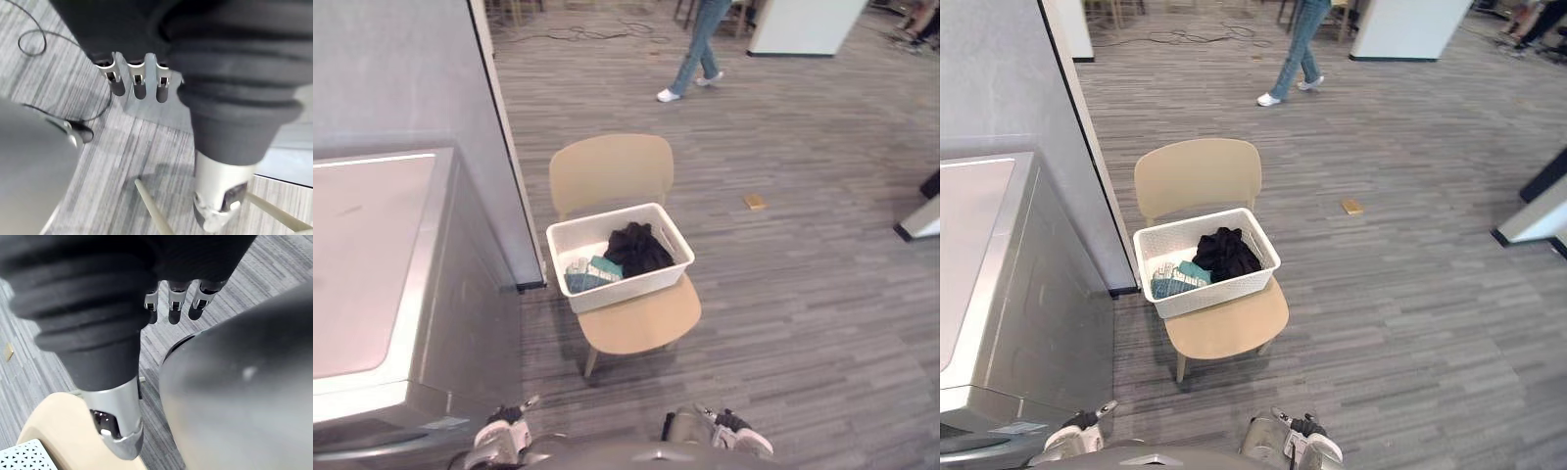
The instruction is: Pick up the laundry basket with both hands and put the clothes into the washing machine.
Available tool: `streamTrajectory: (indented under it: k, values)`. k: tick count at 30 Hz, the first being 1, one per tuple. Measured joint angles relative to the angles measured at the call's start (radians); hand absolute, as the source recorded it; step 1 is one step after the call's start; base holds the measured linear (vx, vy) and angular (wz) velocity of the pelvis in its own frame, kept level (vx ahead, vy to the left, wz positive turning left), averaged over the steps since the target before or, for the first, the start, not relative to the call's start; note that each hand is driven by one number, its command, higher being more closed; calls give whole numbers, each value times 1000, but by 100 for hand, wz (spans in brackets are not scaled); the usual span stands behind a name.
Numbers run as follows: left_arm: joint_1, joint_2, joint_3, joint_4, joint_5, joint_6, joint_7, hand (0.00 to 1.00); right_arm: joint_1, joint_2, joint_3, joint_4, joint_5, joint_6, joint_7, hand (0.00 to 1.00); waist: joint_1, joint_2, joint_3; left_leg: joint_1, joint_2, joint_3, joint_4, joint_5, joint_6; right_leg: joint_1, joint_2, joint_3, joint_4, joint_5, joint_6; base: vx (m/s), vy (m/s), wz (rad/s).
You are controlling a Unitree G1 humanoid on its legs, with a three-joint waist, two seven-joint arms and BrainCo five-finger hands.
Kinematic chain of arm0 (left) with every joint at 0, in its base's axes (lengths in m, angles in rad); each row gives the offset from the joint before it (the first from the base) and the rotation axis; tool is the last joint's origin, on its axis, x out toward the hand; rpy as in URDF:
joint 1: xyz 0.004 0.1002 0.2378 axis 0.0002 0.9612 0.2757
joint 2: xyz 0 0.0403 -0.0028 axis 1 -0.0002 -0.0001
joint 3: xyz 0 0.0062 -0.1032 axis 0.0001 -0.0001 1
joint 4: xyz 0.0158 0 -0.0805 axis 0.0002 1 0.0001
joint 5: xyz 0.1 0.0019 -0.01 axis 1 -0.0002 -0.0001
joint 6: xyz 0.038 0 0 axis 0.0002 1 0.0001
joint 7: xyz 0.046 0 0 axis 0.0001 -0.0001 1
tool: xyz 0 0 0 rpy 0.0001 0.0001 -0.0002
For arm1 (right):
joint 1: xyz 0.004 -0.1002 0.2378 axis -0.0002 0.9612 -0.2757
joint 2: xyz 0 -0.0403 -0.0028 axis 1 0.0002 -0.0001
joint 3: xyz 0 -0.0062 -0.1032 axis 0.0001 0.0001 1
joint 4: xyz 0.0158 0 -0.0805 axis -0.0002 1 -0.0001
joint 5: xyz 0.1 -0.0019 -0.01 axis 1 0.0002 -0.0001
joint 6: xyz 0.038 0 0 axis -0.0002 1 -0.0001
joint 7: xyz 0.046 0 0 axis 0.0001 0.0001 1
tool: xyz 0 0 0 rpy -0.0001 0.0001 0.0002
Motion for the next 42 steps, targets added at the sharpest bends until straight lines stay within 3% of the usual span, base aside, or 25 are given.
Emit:
streamTrajectory:
  k: [1,2,3,4,5,6,9,13,15,18,20,21,23,25,28,31,35,39,42]
  values:
    - [5,7,1,-11,10,-2,1,0,0,5,3,8,0,2,0,0,4,-20,-8,-6,13,-26,17,-32,-52,14,-8,33,-71,126,17,171,-497,71]
    - [11,16,2,-15,18,-2,1,0,3,12,6,20,0,3,0,0,5,-37,-11,-9,15,-41,29,-45,-74,24,-11,40,-89,157,62,180,-655,62]
    - [23,7,3,-13,20,-2,1,0,2,10,6,38,-3,3,-2,0,6,-26,-25,-17,57,-71,48,-71,-111,73,6,5,-107,54,119,107,-568,50]
    - [24,-3,12,-10,20,-4,1,0,-2,-6,5,39,-7,4,-3,0,8,0,-34,-34,99,-91,56,-76,-128,100,31,-56,-142,-19,118,81,-545,46]
    - [25,-17,19,-7,20,-4,2,0,-6,-19,5,38,-10,3,-5,0,6,20,-32,-41,123,-108,53,-68,-134,100,52,-79,-130,-27,101,64,-465,49]
    - [27,-33,32,6,21,-5,3,0,-7,-37,4,32,-10,3,-6,0,-1,42,-39,-37,147,-126,21,-20,-151,96,74,-112,-109,-52,82,82,-422,60]
    - [32,-43,68,9,17,-3,13,0,-9,-43,15,-22,-7,15,-30,0,-3,52,-47,-57,174,-142,-35,117,-165,103,91,-176,-96,-83,46,68,-335,54]
    - [46,-34,81,-1,5,0,35,0,15,-14,68,-345,56,16,-103,0,-19,57,-51,-146,214,-141,-4,201,-144,101,121,-238,-128,-79,9,18,-224,42]
    - [49,-30,65,-33,-1,1,51,0,24,-22,98,-585,68,-4,-147,0,-20,44,-41,-197,212,-94,69,237,-103,129,114,-275,-140,-78,1,-18,-120,47]
    - [50,-15,4,-35,3,1,60,0,2,-49,133,-766,58,-47,-183,0,-21,40,-31,-225,209,-14,96,252,-85,160,97,-311,-169,-74,-3,-38,-31,42]
    - [49,-10,-30,-36,20,-2,68,0,-37,-84,167,-818,16,-69,-202,0,-19,41,-31,-227,175,-1,61,217,-84,166,79,-317,-198,-51,7,-26,82,19]
    - [49,-10,-47,-35,27,-2,72,0,-82,-116,203,-820,-48,-79,-204,0,-16,51,-30,-218,136,-8,-8,207,-85,157,79,-313,-225,-23,15,2,198,-2]
    - [44,-3,-66,-35,38,-3,72,0,-157,-154,275,-806,-121,-85,-206,0,-12,68,-28,-204,123,8,-83,187,-102,120,80,-308,-233,3,32,-1,222,-10]
    - [18,30,-89,-35,42,-8,70,0,-255,-184,383,-744,-220,-83,-191,0,15,41,10,-217,87,16,-81,187,-111,115,56,-284,-280,53,46,-31,208,-14]
    - [29,72,-118,-31,71,-5,72,0,-355,-206,510,-705,-281,-85,-158,0,35,36,39,-224,44,10,-82,188,-90,141,27,-283,-345,90,62,-31,148,13]
    - [33,82,-119,-31,70,-5,76,0,-498,-262,609,-631,-344,-85,-148,0,52,37,90,-255,28,-3,-80,199,-76,128,15,-288,-361,115,72,-59,77,12]
    - [29,85,-156,-35,59,-6,79,0,-737,-349,718,-478,-401,-83,-123,0,82,19,184,-318,24,-34,-81,227,-73,95,16,-315,-382,148,68,-91,18,16]
    - [25,96,-158,-59,56,-8,104,0,-865,-391,734,-365,-402,-64,-112,0,104,-15,235,-375,21,-64,-80,247,-74,62,17,-341,-388,163,60,-64,4,18]
    - [13,98,-159,-75,53,-10,118,0,-952,-434,758,-308,-399,-49,-113,0,116,-24,287,-397,18,-81,-76,256,-72,61,20,-354,-405,179,57,-69,12,16]
